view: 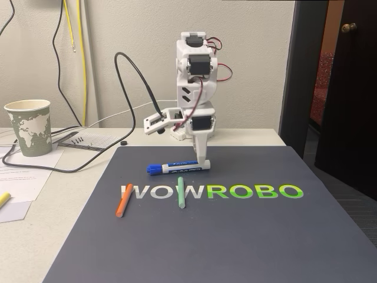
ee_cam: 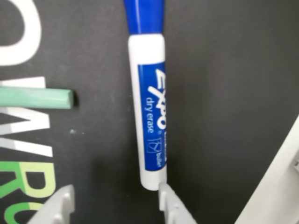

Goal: Pick up the blue marker.

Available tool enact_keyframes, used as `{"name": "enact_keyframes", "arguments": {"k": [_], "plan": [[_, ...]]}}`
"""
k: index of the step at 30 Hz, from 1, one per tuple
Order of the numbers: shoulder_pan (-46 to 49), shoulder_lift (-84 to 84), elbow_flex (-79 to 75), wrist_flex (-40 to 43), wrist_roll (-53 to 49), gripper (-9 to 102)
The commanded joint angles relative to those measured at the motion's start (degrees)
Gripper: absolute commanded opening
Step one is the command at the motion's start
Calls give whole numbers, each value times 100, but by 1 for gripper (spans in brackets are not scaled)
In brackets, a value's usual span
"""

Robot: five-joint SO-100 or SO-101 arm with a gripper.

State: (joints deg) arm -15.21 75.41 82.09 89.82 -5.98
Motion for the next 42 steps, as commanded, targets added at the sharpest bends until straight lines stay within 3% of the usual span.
{"name": "enact_keyframes", "arguments": {"k": [1, 20, 31, 42], "plan": [[-70, 9, -158, -88, 62, 24], [-158, 70, -220, -141, 404, 24], [193, 149, -70, 26, -141, 24], [457, 967, 1239, -1037, -1046, 21]]}}
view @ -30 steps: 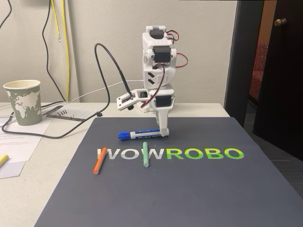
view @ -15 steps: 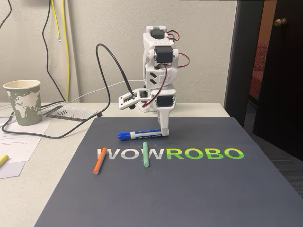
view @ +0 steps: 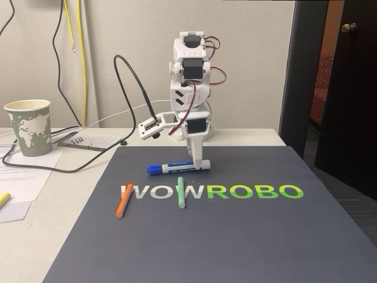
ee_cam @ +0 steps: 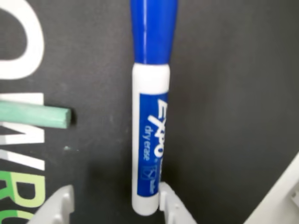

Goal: Pick up the blue marker.

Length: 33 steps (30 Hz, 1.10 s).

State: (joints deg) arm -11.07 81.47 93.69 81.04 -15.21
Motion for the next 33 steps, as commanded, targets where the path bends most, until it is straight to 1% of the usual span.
{"name": "enact_keyframes", "arguments": {"k": [1, 5, 15, 20, 27, 33], "plan": [[53, 343, 79, -193, -149, 20], [114, 404, 413, -624, -360, 19], [246, 360, 431, -510, -519, 20], [308, 308, 615, -853, -598, 20], [352, 167, 606, -853, -712, 28], [352, -62, 615, -1063, -721, 28]]}}
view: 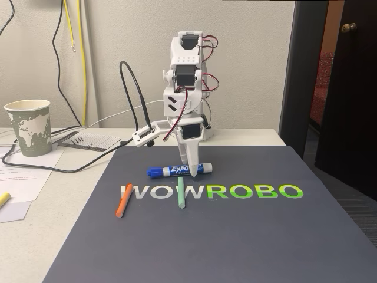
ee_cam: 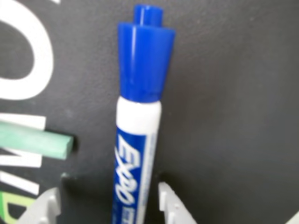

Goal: Pick up the blue marker.

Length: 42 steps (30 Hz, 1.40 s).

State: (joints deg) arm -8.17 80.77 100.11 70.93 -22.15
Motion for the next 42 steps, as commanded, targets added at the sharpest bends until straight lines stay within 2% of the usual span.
{"name": "enact_keyframes", "arguments": {"k": [1, 8, 28, 42], "plan": [[53, 0, -26, -70, -26, 28], [62, -114, -26, -141, -26, 28], [79, -88, -26, -176, 229, 10], [70, -9, -26, -237, 439, 4]]}}
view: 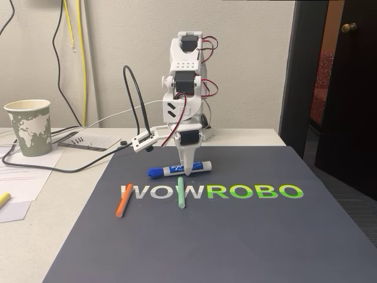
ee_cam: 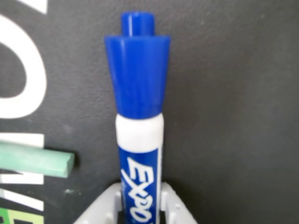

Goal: Pick up the blue marker.

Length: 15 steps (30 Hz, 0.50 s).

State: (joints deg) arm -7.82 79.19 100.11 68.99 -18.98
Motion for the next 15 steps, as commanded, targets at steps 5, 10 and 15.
{"name": "enact_keyframes", "arguments": {"k": [5, 10, 15], "plan": [[-26, 527, 26, -35, 396, 5], [-114, 1107, 44, 272, 598, 5], [-149, 1863, 70, 580, 773, 5]]}}
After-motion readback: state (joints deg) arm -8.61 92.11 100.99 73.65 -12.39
